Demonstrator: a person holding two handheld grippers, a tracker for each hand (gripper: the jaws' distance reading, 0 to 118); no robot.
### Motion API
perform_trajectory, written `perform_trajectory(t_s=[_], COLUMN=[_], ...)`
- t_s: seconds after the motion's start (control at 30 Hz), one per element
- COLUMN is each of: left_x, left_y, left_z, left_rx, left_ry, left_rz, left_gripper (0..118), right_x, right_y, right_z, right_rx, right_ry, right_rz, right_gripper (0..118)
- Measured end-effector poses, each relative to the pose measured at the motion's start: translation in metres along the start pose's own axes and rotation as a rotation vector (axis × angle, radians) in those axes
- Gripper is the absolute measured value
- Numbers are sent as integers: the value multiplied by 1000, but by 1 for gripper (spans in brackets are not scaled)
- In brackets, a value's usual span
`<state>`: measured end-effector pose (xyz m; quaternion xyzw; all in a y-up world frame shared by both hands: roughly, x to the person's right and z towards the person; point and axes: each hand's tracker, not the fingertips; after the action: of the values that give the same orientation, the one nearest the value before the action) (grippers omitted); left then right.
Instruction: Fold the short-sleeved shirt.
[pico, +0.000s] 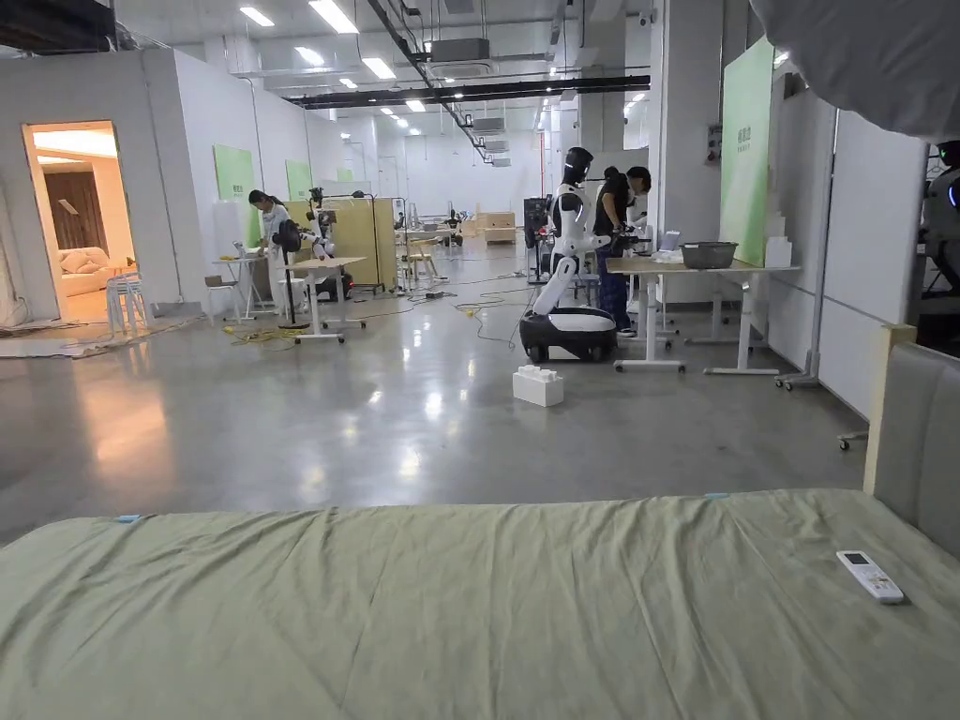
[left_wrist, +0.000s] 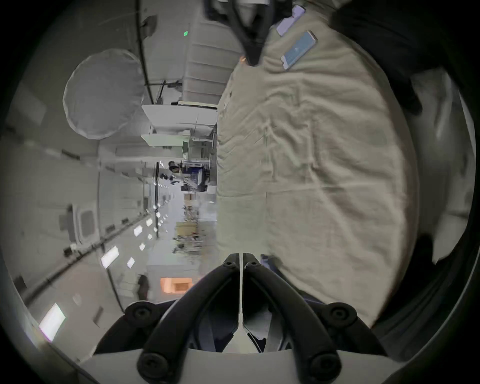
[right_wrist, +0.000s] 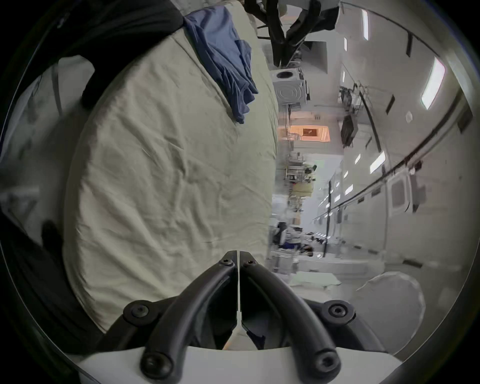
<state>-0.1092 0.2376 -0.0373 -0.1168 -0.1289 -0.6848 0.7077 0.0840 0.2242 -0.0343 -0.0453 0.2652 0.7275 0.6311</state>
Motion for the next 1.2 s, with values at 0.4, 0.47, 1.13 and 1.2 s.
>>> perform_trajectory(t_s=[0.4, 0.47, 1.13, 1.2], left_x=[-133, -126, -132, -135], left_y=[-80, -83, -145, -162], left_z=[47, 50, 58, 46], left_rx=[228, 102, 20, 34], left_ry=[165, 241, 156, 129], left_rz=[1618, 1514, 1517, 1559], left_gripper=[1, 1, 47, 51], right_x=[126, 107, 102, 98], right_y=[-103, -115, -109, -111], right_z=[77, 67, 59, 54], right_rx=[147, 76, 51, 40], right_ry=[-539, -474, -352, -333], right_rz=[-1669, -1659, -1651, -1675], right_gripper=[2, 2, 2, 2])
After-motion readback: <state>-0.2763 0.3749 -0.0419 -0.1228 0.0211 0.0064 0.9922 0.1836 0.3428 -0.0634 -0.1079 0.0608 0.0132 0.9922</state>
